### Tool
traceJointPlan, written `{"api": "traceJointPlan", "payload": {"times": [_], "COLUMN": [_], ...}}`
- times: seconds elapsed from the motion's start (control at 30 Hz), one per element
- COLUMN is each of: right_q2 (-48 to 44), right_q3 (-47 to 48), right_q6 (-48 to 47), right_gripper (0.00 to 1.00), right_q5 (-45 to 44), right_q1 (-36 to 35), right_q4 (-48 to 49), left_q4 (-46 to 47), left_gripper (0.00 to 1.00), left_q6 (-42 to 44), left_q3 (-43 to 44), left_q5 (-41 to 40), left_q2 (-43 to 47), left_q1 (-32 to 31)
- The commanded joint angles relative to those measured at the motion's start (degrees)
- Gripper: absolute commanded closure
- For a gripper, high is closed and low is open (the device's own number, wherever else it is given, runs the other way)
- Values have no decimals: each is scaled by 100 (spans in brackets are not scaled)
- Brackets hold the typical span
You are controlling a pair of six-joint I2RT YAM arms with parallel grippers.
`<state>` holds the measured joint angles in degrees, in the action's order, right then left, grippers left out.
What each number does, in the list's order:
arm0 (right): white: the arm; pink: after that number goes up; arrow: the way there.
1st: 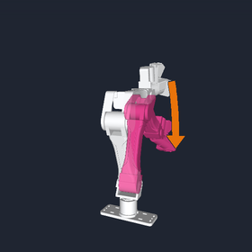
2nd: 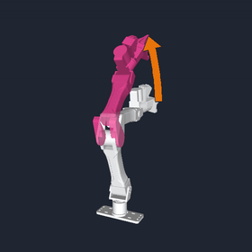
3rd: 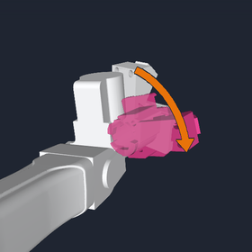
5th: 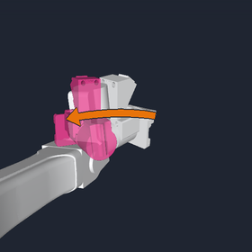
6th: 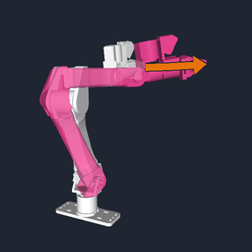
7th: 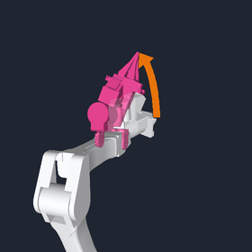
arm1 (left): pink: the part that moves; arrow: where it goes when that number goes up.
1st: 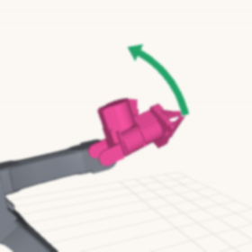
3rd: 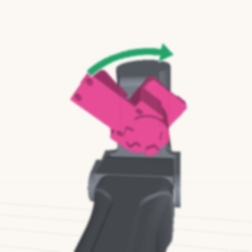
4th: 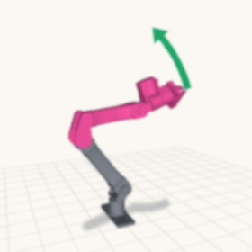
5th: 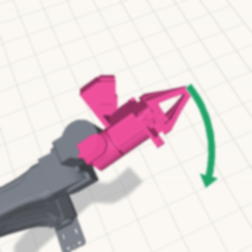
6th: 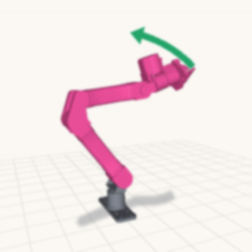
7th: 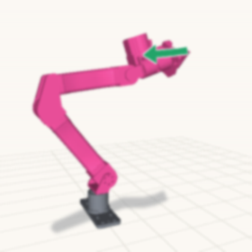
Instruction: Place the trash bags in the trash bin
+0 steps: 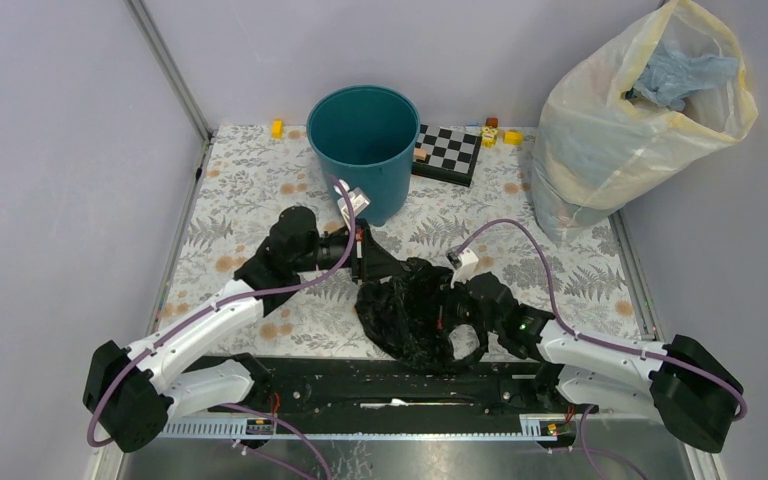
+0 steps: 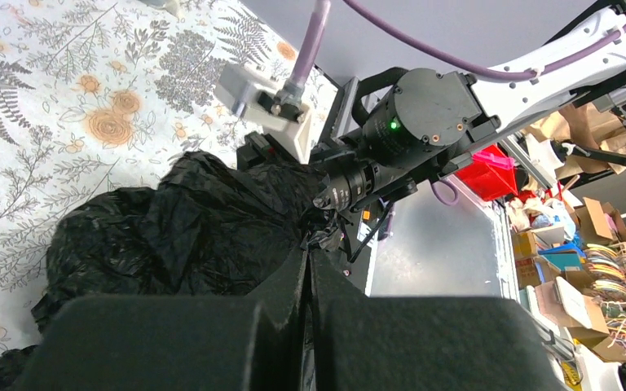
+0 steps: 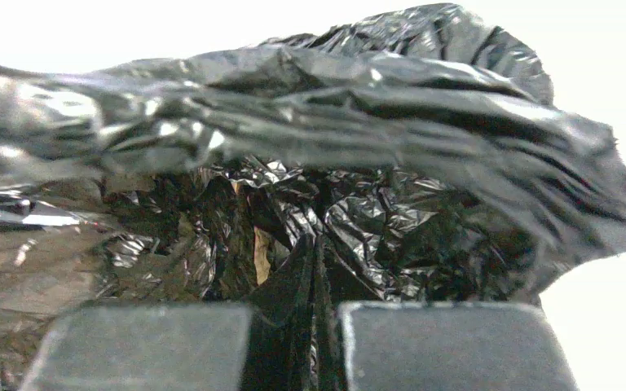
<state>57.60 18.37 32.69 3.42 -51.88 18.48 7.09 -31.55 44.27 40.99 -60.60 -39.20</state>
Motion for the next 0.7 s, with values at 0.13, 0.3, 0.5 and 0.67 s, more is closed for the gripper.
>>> {"api": "traceJointPlan", "payload": {"times": [0.13, 0.3, 0.5, 0.67], "right_q2": [-61, 108, 937, 2060], "right_q3": [-148, -201, 36, 314], "right_q6": [528, 665, 1016, 1299], "right_gripper": [100, 100, 100, 100], "right_q5": [-553, -78, 317, 79], "right_q1": [-24, -24, -24, -24], "right_q4": [698, 1083, 1531, 1662], "left_q4": [293, 311, 373, 452], "left_gripper": [100, 100, 100, 100], "left_q6": [6, -30, -61, -101], "left_q3": [-170, -232, -311, -351], "left_q5": [57, 49, -9, -64], "left_q2": [199, 188, 150, 69], "left_q1": [0, -4, -25, -52]}}
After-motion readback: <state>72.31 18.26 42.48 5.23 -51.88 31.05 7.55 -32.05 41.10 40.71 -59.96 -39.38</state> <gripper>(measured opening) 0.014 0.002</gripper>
